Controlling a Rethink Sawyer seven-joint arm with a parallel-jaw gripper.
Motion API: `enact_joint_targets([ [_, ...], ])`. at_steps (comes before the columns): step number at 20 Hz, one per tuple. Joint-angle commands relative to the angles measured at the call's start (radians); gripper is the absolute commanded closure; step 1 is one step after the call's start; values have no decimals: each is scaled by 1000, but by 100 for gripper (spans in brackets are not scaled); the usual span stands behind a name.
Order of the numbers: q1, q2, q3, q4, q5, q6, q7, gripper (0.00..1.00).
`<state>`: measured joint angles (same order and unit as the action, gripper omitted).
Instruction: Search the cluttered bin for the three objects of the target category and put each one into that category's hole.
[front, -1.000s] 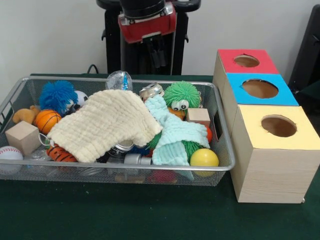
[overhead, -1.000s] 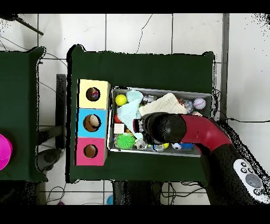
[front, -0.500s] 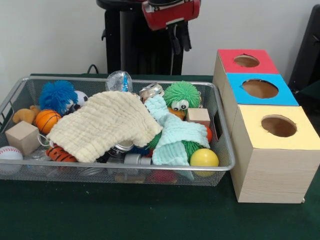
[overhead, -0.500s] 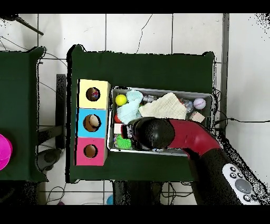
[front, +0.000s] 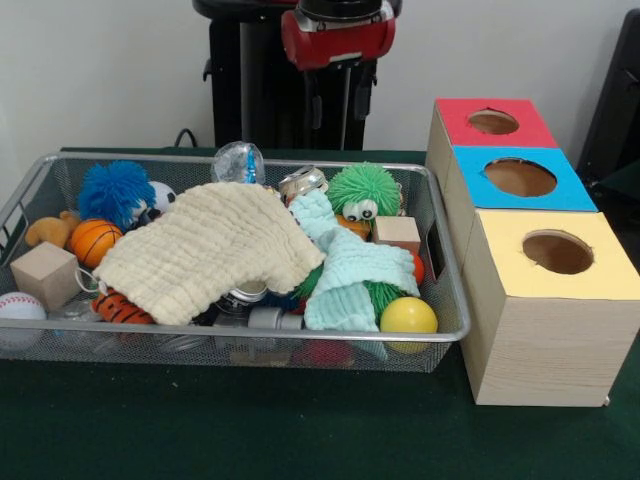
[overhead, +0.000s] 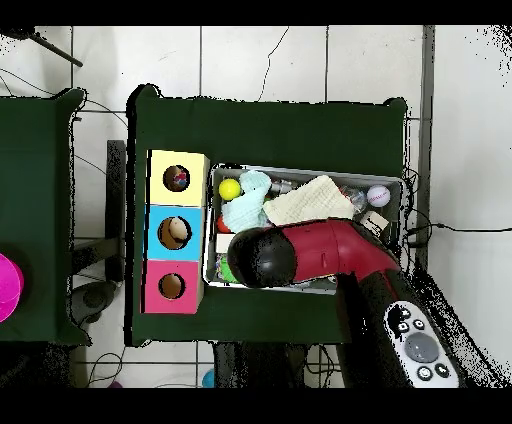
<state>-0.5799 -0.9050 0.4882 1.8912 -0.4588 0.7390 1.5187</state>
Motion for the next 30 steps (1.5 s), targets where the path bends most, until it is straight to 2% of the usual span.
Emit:
enact_joint_targets([
  [1,33,-8,-83,-155,-261,20,-56,0],
  [7,78,-12,-95,-196,-448,4,-69,0],
  [12,90,-5,-101,-198,-540,-62,-35,0],
  [18,108,58,-139,-211,-647,-195,88,0],
  [23,124,169,-200,-262,-710,-311,182,0],
  [25,112,205,-209,-267,-686,-335,191,0],
  [27,81,236,-205,-258,-620,-348,176,0],
  [30,32,286,-179,-247,-521,-313,112,0],
])
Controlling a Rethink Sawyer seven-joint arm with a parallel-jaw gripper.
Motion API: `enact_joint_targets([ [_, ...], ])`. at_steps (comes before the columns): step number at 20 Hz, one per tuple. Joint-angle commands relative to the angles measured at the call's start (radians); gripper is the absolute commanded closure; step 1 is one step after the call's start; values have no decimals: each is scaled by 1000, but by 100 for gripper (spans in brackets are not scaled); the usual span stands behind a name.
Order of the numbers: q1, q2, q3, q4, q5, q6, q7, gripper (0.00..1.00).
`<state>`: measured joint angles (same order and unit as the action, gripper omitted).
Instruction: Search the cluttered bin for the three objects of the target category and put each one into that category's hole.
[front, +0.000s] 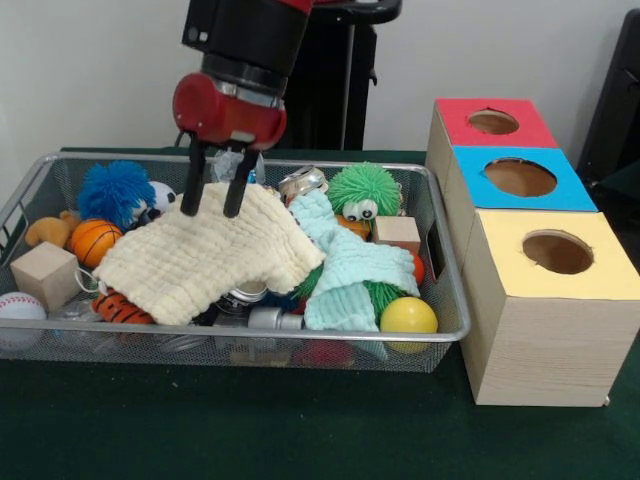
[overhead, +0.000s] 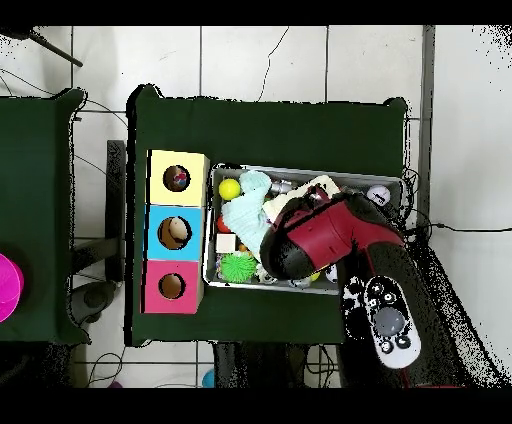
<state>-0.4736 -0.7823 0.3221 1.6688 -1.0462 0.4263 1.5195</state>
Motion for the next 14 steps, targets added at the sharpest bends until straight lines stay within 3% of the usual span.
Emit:
enact_joint_targets([
  [1,-86,179,-7,-25,90,13,96,0],
  [5,-132,253,20,-50,159,106,1,0],
  [9,-132,287,7,-77,192,225,-81,0],
  [14,-165,351,22,-91,190,172,-82,0],
])
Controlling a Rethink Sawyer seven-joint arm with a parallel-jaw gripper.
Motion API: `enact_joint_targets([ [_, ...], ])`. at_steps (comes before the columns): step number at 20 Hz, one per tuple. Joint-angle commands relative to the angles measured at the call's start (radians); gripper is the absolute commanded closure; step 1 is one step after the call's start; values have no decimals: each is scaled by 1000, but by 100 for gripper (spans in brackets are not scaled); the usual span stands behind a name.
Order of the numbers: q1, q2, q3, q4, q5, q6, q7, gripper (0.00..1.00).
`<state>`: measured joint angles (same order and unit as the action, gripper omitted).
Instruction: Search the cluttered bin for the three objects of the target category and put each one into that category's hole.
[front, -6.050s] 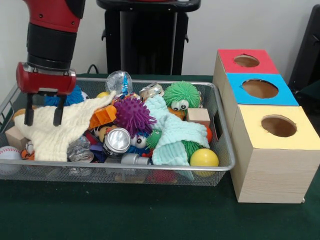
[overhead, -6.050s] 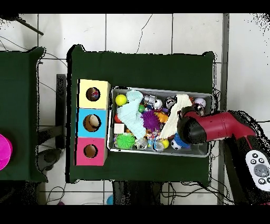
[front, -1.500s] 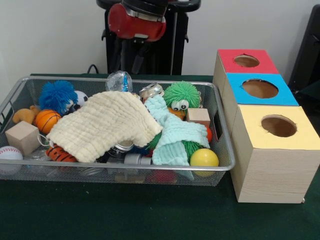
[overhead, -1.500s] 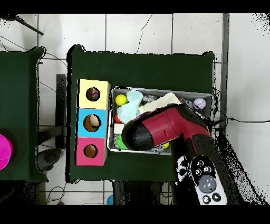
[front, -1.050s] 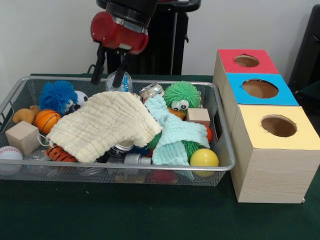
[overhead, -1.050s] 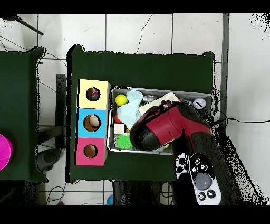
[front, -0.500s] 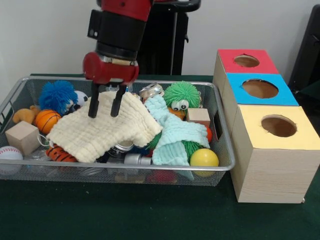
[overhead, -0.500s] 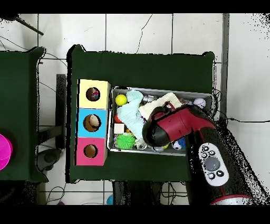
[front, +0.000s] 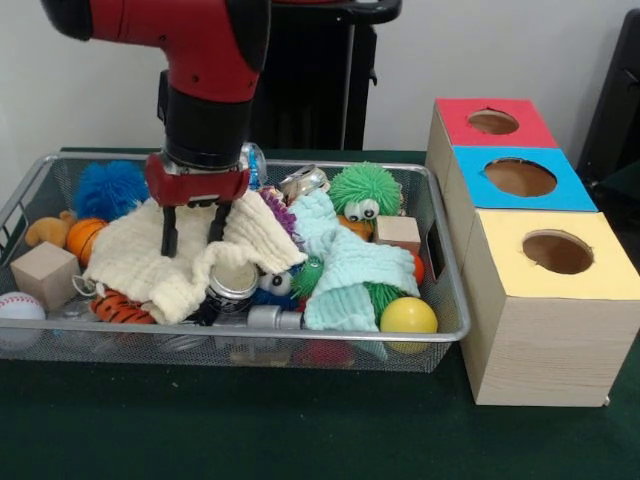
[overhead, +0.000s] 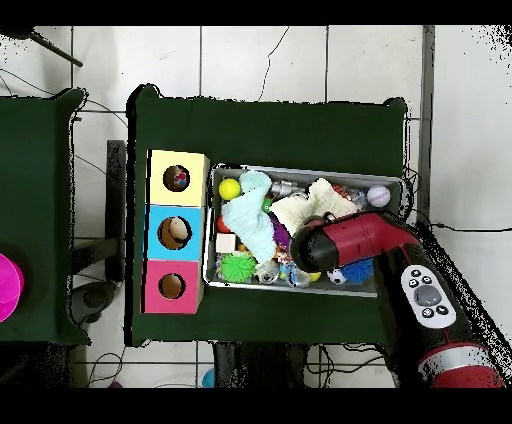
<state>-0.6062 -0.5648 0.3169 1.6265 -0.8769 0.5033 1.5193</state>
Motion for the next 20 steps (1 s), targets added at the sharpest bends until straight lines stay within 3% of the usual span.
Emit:
enact_joint_targets([
  [1,-43,154,34,-55,19,69,-75,0],
  [5,-95,227,72,-74,26,-62,-33,0],
  [6,-108,228,90,-66,23,-71,-60,100],
  [9,-143,230,121,-41,68,-77,-47,100],
  [12,-131,198,135,-1,101,-59,-32,100],
  [20,-91,22,163,160,306,86,59,100],
])
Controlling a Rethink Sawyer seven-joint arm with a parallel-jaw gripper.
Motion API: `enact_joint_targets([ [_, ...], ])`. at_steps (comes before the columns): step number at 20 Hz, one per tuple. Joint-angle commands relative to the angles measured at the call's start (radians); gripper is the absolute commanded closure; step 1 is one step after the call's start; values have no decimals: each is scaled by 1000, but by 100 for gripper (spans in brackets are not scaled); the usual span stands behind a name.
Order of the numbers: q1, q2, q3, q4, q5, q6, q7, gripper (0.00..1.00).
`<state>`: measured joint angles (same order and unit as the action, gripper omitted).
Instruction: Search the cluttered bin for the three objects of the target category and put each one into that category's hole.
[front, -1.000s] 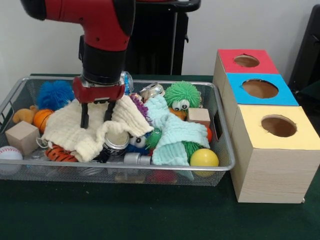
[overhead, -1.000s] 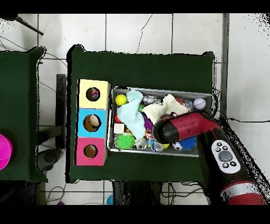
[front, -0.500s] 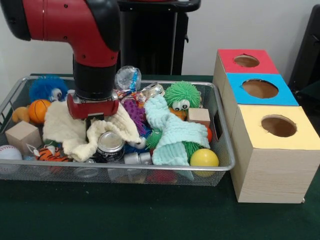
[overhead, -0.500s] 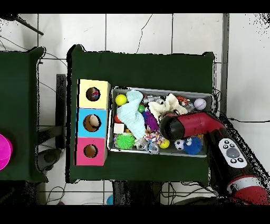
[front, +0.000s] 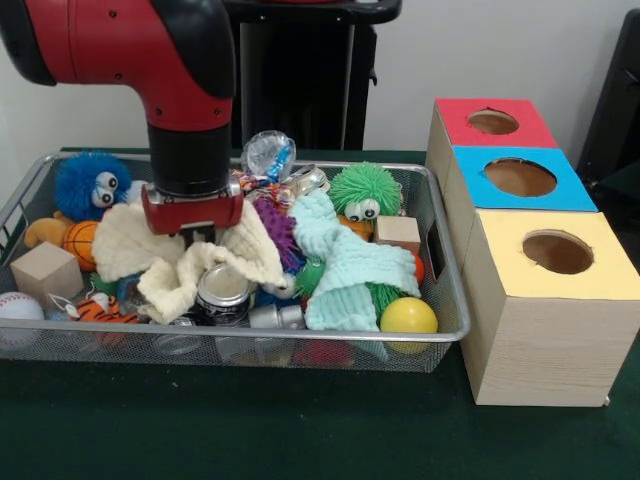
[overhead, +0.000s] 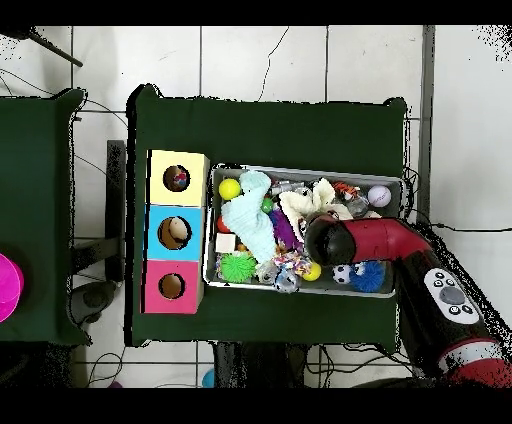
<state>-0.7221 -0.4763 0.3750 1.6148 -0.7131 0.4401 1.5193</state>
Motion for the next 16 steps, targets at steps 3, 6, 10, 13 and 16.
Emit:
enact_joint_targets([
  [3,19,-135,140,261,274,184,125,100],
  [6,0,-173,185,344,391,140,192,100],
  [10,18,-181,174,370,460,91,201,100],
  [13,35,-188,156,368,481,83,173,100],
  [16,43,-192,143,362,480,74,134,100],
])
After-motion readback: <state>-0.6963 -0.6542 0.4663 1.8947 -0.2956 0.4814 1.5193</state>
